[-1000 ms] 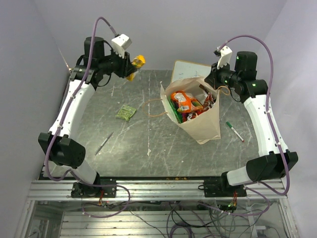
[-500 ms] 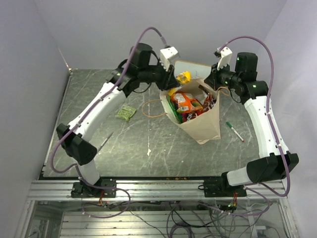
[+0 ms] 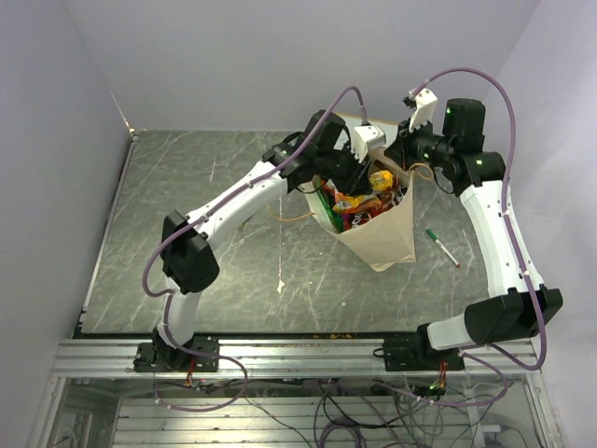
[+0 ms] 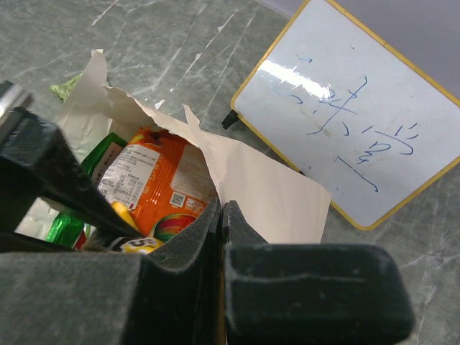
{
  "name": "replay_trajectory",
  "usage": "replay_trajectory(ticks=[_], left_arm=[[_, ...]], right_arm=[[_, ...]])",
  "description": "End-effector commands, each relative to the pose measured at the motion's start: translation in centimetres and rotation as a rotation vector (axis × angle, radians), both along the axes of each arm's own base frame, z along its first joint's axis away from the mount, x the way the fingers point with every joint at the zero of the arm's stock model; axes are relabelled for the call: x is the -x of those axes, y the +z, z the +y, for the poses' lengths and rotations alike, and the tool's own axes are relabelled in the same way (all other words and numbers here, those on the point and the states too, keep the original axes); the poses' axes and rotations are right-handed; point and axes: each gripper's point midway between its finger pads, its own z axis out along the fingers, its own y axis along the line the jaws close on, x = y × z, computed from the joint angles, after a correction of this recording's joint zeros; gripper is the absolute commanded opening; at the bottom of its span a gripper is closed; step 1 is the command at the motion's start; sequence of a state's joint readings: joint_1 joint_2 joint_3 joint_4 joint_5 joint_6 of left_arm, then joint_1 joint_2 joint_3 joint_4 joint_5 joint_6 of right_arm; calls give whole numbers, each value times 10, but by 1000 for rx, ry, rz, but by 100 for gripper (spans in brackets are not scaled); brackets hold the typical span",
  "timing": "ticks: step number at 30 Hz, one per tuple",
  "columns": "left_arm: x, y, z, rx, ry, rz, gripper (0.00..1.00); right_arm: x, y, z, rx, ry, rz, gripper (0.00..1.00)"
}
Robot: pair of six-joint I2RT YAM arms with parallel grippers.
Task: Place the snacks into the paper bag
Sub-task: Place the snack in the paper bag.
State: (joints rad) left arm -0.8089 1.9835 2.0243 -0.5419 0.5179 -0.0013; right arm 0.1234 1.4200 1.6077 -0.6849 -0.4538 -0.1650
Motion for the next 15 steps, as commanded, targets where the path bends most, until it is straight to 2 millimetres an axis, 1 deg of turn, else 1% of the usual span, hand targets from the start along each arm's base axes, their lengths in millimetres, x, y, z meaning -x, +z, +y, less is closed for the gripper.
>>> replay_trajectory(ticks=[1,5,8,11,15], left_arm=[[-17,19,-12,45,38,-63,34],[-25,12,-16,41,50,-78,39],[-33,14,-13,25,77,-109,45],[-35,23,-9,30,96,-149,54],[-32,46,0,57,105,-207,64]], right_arm=[[10,14,-1,-17,3,-28,0],[11,14,-2,-15,1,-30,0],[11,14,-2,-16,2,-31,0],[11,13,-1,-16,3,-27,0],[11,13,-1,-15,3,-29,0]])
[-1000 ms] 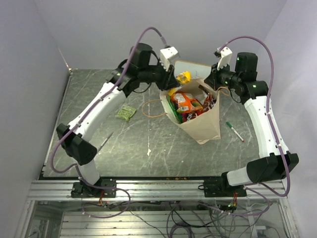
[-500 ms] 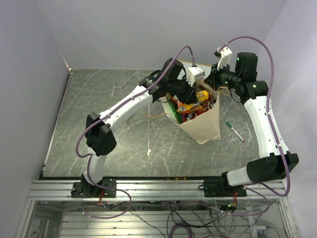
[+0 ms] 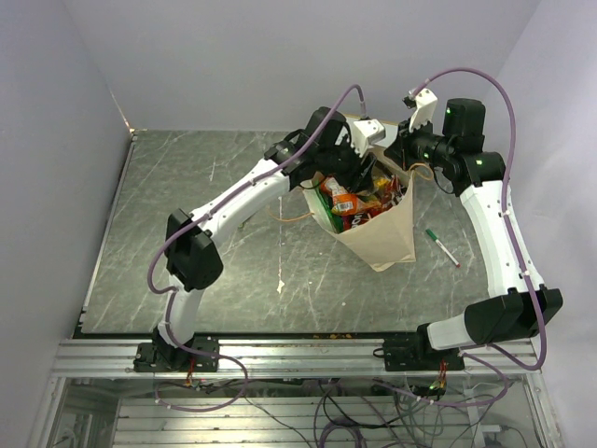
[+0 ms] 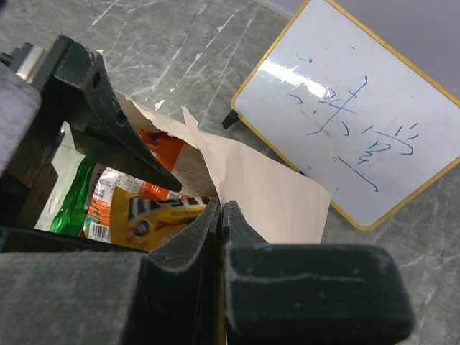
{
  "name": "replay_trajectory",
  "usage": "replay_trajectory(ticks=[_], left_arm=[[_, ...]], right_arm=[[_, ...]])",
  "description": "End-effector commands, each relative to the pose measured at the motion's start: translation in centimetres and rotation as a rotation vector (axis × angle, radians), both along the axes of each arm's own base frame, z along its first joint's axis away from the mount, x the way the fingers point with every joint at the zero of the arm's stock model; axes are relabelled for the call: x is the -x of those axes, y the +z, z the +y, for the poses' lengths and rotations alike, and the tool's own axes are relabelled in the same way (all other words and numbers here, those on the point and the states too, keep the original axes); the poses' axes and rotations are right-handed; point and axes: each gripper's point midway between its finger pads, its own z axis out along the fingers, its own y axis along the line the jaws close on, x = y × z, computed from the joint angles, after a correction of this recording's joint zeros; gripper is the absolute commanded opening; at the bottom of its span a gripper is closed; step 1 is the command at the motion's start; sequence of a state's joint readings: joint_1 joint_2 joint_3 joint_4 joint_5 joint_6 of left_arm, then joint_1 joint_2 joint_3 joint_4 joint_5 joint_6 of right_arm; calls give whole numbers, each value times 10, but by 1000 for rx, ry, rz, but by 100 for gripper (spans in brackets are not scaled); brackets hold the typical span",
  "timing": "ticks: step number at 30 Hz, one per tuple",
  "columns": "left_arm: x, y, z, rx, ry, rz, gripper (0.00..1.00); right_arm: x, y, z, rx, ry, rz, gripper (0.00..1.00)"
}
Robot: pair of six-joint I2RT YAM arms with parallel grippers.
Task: Place the snacks into the paper bag
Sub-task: Place the snack in the paper bag, then pick up the snack from the center of the board.
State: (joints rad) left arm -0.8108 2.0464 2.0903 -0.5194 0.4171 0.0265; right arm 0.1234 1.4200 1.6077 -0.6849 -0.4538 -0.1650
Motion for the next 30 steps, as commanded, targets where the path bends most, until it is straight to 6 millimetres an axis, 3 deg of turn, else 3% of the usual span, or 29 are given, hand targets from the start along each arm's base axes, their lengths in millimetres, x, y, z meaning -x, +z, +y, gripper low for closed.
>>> replay_trajectory(ticks=[1,9,14,23,28,30], left_arm=[[0,59,12,79,28,-147,66],[18,75,36,69,19,-195,74],[20,75,64,-16,65,-267,80],[3,68,149,-169,266,-343,88],[-22,59,205,-150,377,-247,88],[-33,47,228,-158,428,-210,88]], right_arm=[[11,13,-1,-15,4,-29,0],[12,11,-3,-13,-2,-28,0],[13,13,-4,-14,-3,-33,0],[14,12,-5,-17,-3,-36,0],[14,13,-6,-18,-4,-37,0],[14,12,-6,-18,-3,-38,0]])
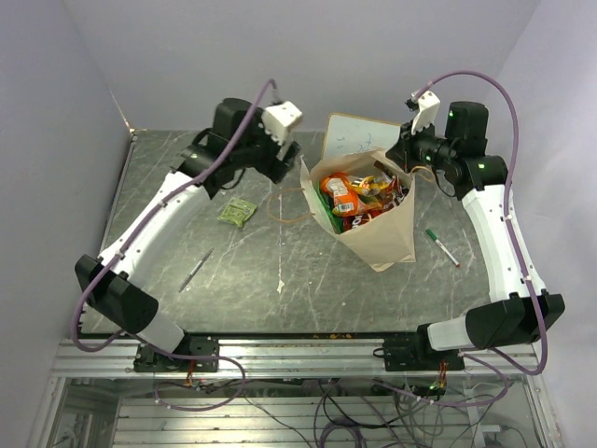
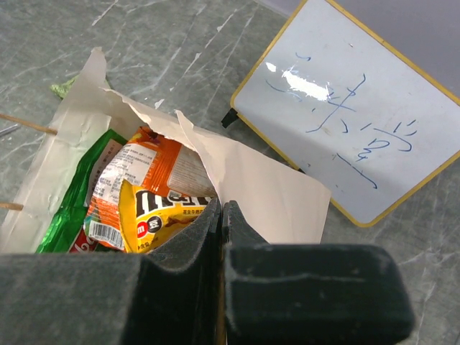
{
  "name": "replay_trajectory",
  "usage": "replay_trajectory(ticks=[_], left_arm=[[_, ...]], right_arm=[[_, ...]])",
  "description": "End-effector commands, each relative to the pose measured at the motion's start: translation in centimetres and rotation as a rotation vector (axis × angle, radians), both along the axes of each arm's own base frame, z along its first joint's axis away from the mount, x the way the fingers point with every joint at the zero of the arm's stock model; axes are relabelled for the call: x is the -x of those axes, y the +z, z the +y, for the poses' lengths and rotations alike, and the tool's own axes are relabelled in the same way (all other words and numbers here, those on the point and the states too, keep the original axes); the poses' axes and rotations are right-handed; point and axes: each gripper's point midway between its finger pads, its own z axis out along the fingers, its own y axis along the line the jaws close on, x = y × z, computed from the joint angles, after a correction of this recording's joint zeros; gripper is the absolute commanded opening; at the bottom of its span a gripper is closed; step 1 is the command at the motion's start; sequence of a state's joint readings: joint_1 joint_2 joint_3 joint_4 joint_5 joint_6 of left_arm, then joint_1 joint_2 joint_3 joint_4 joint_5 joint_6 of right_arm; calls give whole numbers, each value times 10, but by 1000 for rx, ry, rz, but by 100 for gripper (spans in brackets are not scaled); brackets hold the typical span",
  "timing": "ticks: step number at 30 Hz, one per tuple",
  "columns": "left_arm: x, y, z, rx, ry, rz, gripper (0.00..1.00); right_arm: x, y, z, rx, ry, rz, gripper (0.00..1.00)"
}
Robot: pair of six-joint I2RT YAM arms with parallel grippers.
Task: Place the snacks into the paper bag
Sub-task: Pick up the snack from the center of the board.
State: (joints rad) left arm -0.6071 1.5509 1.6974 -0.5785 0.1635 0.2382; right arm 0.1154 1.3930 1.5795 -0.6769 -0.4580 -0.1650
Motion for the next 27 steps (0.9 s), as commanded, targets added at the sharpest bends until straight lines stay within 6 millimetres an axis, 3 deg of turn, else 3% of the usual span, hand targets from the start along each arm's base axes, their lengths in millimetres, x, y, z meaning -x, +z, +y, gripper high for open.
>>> replay_trajectory(ticks=[1,7,13,17,21,27], left_arm=[[-17,-17,52,20,117,63,88],[-39,-70,113,3,265,184,88],[-46,-147,163,-65,373,357,88],[-39,-197,175,-127,399,448,88],[-37,-233,180,-168,418,513,89],[-43,-259,181,-201,418,557,88]], right_arm=[[9,12,-3,-15,2,-32,0],[10,11,-3,-15,2,-32,0],[11,13,-2,-19,8,-37,0],[10,11,-2,-20,11,-31,0],[10,11,-1,-20,15,-30,0],[10,8,-1,-19,16,-26,0]])
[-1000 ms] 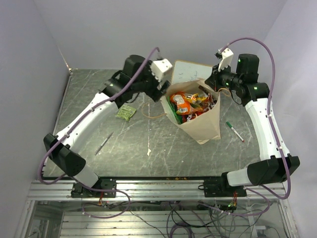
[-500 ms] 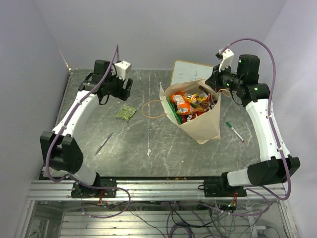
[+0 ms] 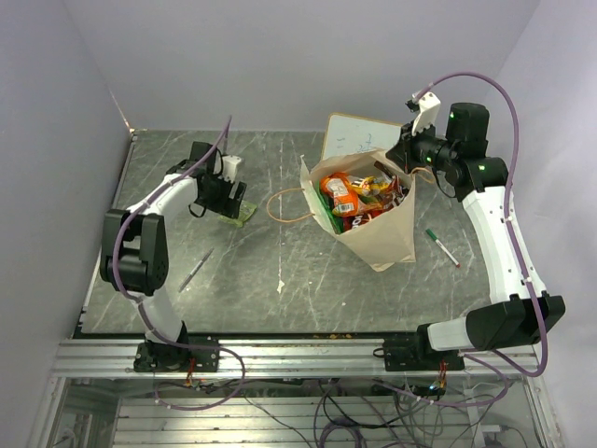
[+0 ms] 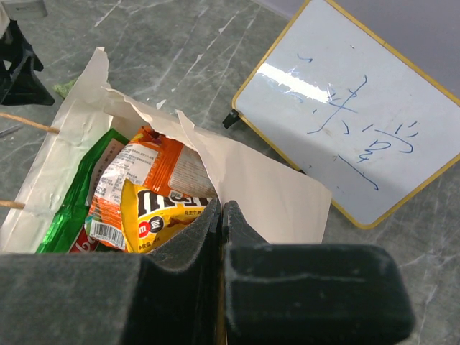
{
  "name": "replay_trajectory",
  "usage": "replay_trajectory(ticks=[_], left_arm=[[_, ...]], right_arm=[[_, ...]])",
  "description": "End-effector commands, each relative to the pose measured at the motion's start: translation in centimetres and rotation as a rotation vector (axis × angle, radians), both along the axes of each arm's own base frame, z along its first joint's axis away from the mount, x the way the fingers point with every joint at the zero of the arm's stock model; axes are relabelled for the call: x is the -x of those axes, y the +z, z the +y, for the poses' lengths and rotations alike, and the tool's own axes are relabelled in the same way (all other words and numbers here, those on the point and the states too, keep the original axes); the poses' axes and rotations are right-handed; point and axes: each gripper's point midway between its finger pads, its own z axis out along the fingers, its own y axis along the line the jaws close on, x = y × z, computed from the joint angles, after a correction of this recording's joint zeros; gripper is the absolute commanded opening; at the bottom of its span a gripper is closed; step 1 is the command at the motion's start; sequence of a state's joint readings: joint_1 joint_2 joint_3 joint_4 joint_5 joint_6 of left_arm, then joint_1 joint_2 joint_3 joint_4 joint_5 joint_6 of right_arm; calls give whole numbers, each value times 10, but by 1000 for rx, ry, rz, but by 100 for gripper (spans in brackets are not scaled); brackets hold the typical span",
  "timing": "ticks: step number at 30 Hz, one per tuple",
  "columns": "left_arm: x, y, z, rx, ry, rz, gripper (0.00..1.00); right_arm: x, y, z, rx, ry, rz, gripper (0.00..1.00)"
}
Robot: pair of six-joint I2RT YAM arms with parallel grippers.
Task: Place the snacks into the paper bag
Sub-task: Pick up the snack from the center of the board.
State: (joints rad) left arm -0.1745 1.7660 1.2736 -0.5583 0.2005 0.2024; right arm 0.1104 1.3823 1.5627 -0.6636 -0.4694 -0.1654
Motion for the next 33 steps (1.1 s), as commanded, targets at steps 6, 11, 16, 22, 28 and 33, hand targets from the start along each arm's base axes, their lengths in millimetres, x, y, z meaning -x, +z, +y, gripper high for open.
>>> replay_trajectory(ticks=[6,11,16,22,28,33], left_arm=[[-20,-17,-8,12,-49,-2,88],[-24,-14,-16,28,-69,-20,91],[-25,-14,-25,-21,-110,-43,91],[-28,-19,-33,-77,-149,-39,83],[-25,-33,-37,-126,-178,-13,77],[-22,-41,-33,-178,-186,-4,73]], right_arm=[[8,5,-1,-9,9,-17,0],[7,4,-1,-9,8,-13,0],[6,2,-1,-9,10,-9,0],[5,2,-1,-9,10,-6,0],[4,0,-1,-8,11,-1,0],[4,0,-1,-9,13,-1,0]])
